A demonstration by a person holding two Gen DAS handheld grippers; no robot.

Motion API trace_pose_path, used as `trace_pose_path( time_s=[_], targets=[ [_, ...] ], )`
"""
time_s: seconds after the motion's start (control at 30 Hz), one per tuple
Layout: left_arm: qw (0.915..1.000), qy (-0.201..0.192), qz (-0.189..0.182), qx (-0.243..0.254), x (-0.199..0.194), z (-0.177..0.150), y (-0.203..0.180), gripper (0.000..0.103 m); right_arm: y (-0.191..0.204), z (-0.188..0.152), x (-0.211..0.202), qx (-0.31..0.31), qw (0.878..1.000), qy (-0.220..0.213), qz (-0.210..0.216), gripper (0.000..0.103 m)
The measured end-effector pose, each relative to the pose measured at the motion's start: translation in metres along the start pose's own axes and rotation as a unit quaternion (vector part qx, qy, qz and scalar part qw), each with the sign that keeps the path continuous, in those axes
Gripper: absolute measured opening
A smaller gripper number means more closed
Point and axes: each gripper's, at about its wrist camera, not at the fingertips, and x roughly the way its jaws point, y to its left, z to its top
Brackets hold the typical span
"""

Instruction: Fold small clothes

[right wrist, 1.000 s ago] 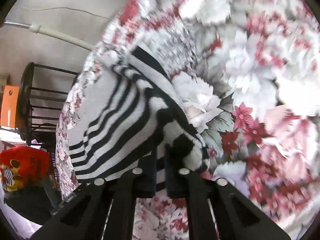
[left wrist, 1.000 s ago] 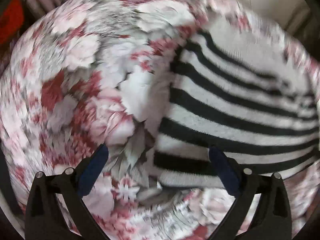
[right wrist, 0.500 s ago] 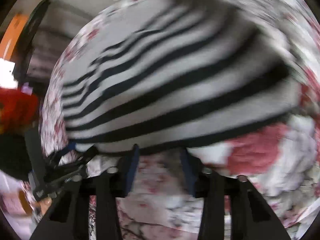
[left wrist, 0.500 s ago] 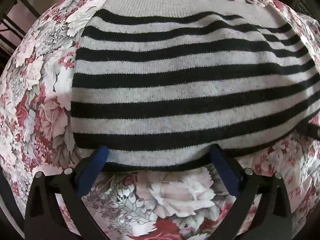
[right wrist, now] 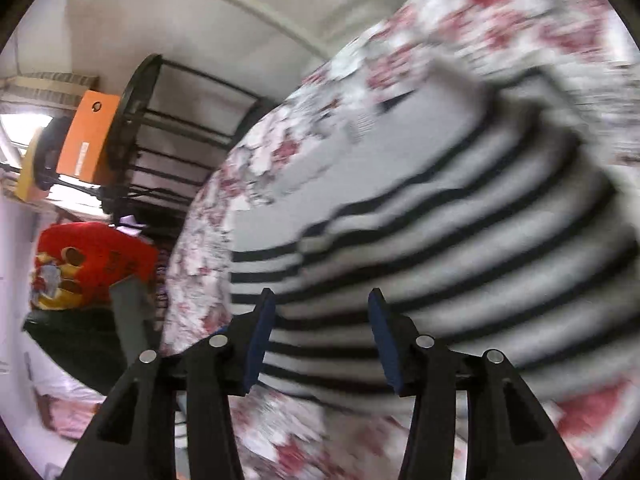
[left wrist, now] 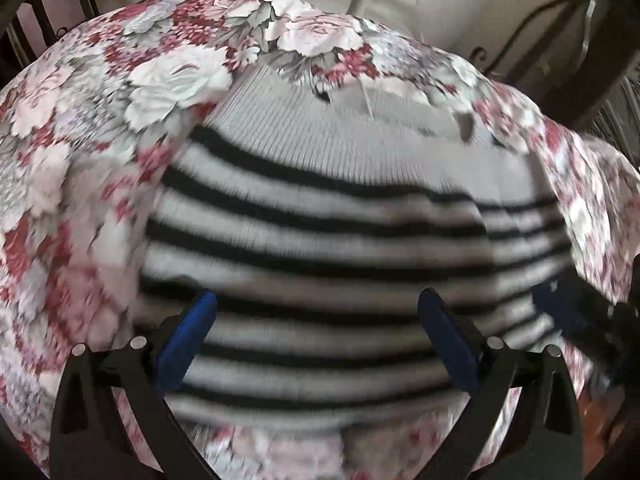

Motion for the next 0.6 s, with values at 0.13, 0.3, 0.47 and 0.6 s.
trace_pose_path(
  time_s=[0.13,0.3,0.47,0.6],
  targets=[
    [0.9990,-0.002,-0.045,-0.005,0.025,0.037,0.005,0.098,0.001,0.022,0.044,0.026,0.998,0.022,0.052,0.050],
    [0.9992,0.006,0.016,0.036,0.055,0.034,0.001,0.099,-0.061,0.029,0.058,0.138,0.987,0.030,0.077,0.000],
    [0.9899,-0.030,0.122,0.065,0.046,0.030,0.010,0.099,-0.092,0.043,0.011,0.145,0.988,-0.056,0.009,0.000],
    [0.9936,-0.023,0.104,0.037,0.037,0.023,0.040,0.099,-0.106,0.042,-0.034,0.159,0.977,-0.128,-0.061,0.000]
  ],
)
